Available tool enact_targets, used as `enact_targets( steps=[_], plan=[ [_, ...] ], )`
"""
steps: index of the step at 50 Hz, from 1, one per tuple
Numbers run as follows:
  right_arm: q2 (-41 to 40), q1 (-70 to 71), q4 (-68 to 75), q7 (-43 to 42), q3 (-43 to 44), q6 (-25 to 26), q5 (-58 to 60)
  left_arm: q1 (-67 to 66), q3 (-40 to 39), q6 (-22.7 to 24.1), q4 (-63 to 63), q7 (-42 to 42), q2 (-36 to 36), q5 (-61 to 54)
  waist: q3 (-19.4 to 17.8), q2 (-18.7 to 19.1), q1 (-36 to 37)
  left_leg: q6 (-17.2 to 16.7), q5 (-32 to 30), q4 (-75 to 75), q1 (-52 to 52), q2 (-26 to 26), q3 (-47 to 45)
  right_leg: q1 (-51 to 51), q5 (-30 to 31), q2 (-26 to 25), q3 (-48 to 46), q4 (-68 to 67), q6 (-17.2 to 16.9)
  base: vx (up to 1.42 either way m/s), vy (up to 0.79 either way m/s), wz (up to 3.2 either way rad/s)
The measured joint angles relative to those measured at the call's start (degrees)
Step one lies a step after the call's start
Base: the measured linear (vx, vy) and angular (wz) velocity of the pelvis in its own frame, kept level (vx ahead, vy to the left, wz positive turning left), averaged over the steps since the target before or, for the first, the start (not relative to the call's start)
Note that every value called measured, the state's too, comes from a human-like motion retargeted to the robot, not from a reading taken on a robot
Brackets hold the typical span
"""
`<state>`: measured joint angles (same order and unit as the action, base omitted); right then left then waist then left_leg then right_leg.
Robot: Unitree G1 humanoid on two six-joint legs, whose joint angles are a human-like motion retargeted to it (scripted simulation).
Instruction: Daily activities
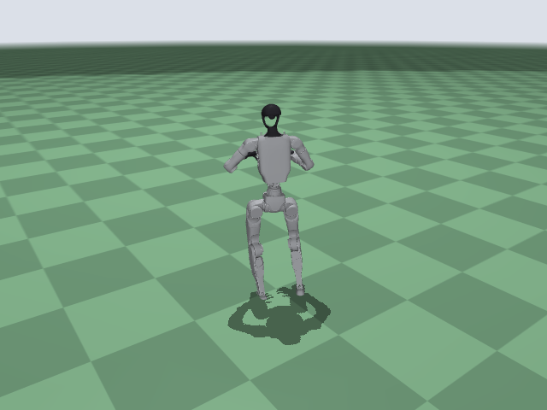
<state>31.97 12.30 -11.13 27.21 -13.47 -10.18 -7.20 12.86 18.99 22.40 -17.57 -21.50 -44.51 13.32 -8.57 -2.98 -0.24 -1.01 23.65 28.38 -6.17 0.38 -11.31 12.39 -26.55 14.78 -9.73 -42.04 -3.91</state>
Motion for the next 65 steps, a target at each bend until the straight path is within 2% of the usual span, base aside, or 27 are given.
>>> enact_targets(
  steps=[3, 5, 13, 15, 20, 22, 28, 35, 48, 65],
  plan=[
    [-0.29, -0.05, 0.00, -0.56, 0.41, -0.25, 0.17, -0.09, -0.30, -0.04, -0.06, -0.18, 0.15, -0.74, 0.80, -0.83, -0.35, 0.04, 1.32, 3.41, -2.84, -0.57, 0.07, 2.60, -1.35, 1.24, 0.47, -3.17, -0.23, 0.00, 0.00, 0.00],
    [-0.28, 0.52, 0.30, -1.29, 0.67, -0.46, 0.36, 0.53, -0.61, -0.01, 0.22, 0.27, 0.17, -1.71, 3.51, -0.51, -0.48, -0.02, 0.19, 1.09, -5.03, -0.43, 0.27, 4.91, -0.34, 0.49, 0.08, -1.19, -0.05, 0.00, 0.00, 0.00],
    [-0.40, -0.51, 0.22, -4.45, 1.07, -1.08, 1.92, 0.40, -0.53, 0.29, 0.81, 2.22, 1.95, -2.53, 4.34, -1.30, -0.28, -0.13, 0.32, 3.41, -6.91, -1.04, 0.45, 6.49, -0.64, 1.76, 0.33, -3.35, -0.44, -0.01, 0.00, 0.02],
    [-0.14, 0.38, 0.19, -5.28, 1.13, -1.21, 2.19, 1.43, -0.51, 0.21, 1.24, 2.54, 2.00, -2.71, 5.11, -0.88, -0.04, -0.25, -1.00, 0.04, -6.30, -0.92, 0.66, 6.14, 0.45, 0.83, -0.13, -0.56, -0.28, 0.00, 0.00, 0.00],
    [-0.52, 0.97, -0.90, -5.73, 0.33, -1.21, 3.22, 1.33, -0.05, 0.17, 1.21, 3.34, 3.05, -2.18, 4.85, -1.81, 0.13, 0.02, 0.26, 3.96, -7.63, -1.56, 0.65, 7.15, -0.69, 2.38, 0.47, -4.08, -0.60, -0.01, 0.00, 0.02],
    [-0.78, 3.07, -0.88, -6.21, -0.30, -0.94, 3.65, 2.51, -0.06, 0.06, 1.73, 4.14, 3.18, -1.97, 5.38, -1.33, 0.41, -0.04, -0.98, 0.76, -6.83, -1.22, 0.76, 6.58, 0.45, 1.31, -0.02, -1.31, -0.39, 0.00, 0.00, 0.00],
    [-2.46, 6.36, -0.95, -7.00, -2.44, -0.49, 4.79, 2.99, 0.69, 0.11, 1.88, 5.29, 4.48, -1.31, 5.30, -2.08, 0.77, 0.32, 0.30, 4.63, -8.07, -1.69, 0.93, 7.26, -0.66, 2.47, 0.56, -4.29, -0.42, -0.01, 0.00, 0.01],
    [-3.96, 12.26, 1.73, -7.51, -5.04, 0.07, 5.50, 5.54, 1.21, 0.15, 2.73, 6.27, 5.34, -1.19, 5.59, -1.70, 1.52, 0.47, -0.37, 2.68, -7.21, -1.17, 1.27, 6.01, 0.33, 1.16, 0.19, -1.45, -0.03, 0.00, 0.00, 0.00],
    [-4.56, 13.83, 3.96, -9.15, -6.57, -0.05, 5.41, 6.54, 1.73, 0.67, 3.49, 9.71, 7.26, -1.03, 4.84, -2.78, 2.61, 0.99, 0.91, 6.30, -7.57, -1.61, 1.31, 6.13, -0.90, 2.04, 1.32, -4.27, -0.31, 0.00, 0.00, 0.00],
    [-4.10, 15.20, 2.09, -10.55, -7.46, -0.10, 6.13, 7.75, 0.92, 0.65, 1.91, 13.07, 5.12, 0.24, 3.62, -3.22, 3.13, 1.01, 0.72, 4.92, -6.57, -1.06, 1.79, 4.93, -0.95, 0.80, 0.98, -1.97, -0.19, 0.00, 0.00, 0.00]
  ],
)
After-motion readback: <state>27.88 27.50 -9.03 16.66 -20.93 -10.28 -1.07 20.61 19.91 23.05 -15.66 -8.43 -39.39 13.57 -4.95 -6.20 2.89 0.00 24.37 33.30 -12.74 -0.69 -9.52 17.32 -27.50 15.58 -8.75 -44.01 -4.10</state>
